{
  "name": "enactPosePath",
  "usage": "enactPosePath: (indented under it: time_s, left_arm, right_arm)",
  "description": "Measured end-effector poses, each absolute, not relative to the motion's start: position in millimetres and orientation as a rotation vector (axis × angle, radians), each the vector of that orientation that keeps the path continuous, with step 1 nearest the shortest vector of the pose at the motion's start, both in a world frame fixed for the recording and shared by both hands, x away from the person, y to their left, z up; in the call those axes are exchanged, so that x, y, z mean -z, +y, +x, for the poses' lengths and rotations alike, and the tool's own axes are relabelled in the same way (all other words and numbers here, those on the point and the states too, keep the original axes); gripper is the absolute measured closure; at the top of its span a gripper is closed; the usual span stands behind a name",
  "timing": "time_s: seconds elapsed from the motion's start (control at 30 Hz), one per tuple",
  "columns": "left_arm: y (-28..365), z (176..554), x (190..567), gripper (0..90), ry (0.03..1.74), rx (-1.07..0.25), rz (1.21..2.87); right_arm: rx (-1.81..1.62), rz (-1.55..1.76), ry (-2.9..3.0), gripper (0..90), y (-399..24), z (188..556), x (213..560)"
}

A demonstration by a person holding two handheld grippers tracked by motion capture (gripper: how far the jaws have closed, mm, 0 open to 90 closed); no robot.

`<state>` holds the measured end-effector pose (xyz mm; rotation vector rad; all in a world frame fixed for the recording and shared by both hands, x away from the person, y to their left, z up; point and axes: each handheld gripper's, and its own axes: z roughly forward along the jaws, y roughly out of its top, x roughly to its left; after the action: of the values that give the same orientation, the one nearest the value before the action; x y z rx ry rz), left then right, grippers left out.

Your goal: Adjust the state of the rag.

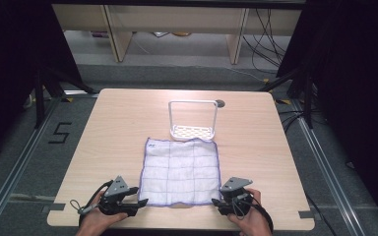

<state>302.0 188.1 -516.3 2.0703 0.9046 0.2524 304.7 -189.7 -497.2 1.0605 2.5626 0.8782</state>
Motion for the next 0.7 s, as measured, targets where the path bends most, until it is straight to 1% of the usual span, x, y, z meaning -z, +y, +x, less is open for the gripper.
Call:
enactPosePath:
  time_s: [0.03, 0.2, 0.3, 0.4, 0.5, 0.57, 0.7]
  left_arm:
    - [188.1, 302.5, 516.5, 43.7, 0.896, -0.261, 2.084]
    - [185.5, 305.3, 518.4, 52.0, 0.832, -0.294, 2.148]
    - [183.7, 303.8, 518.7, 59.0, 0.810, -0.290, 2.160]
    - [183.5, 304.9, 517.8, 69.4, 0.774, -0.311, 2.191]
    - [181.6, 303.4, 517.1, 82.9, 0.749, -0.310, 2.203]
    - [180.4, 302.8, 516.6, 85.5, 0.740, -0.311, 2.200]
    - [183.3, 300.5, 511.3, 86.7, 0.728, -0.304, 2.192]
  right_arm:
    - [-0.895, 1.098, 2.541, 57.7, -187.8, 303.9, 498.8]
    - [-0.878, 1.085, 2.566, 68.2, -187.9, 304.2, 498.8]
    - [-0.875, 1.029, 2.574, 75.9, -188.7, 305.0, 499.9]
    - [-0.892, 1.042, 2.560, 83.0, -187.7, 304.3, 501.6]
    - [-0.869, 0.990, 2.590, 85.8, -188.9, 304.4, 500.1]
    - [-0.869, 0.979, 2.594, 86.2, -188.5, 303.7, 498.8]
    - [-0.917, 0.969, 2.563, 86.4, -189.1, 298.7, 491.1]
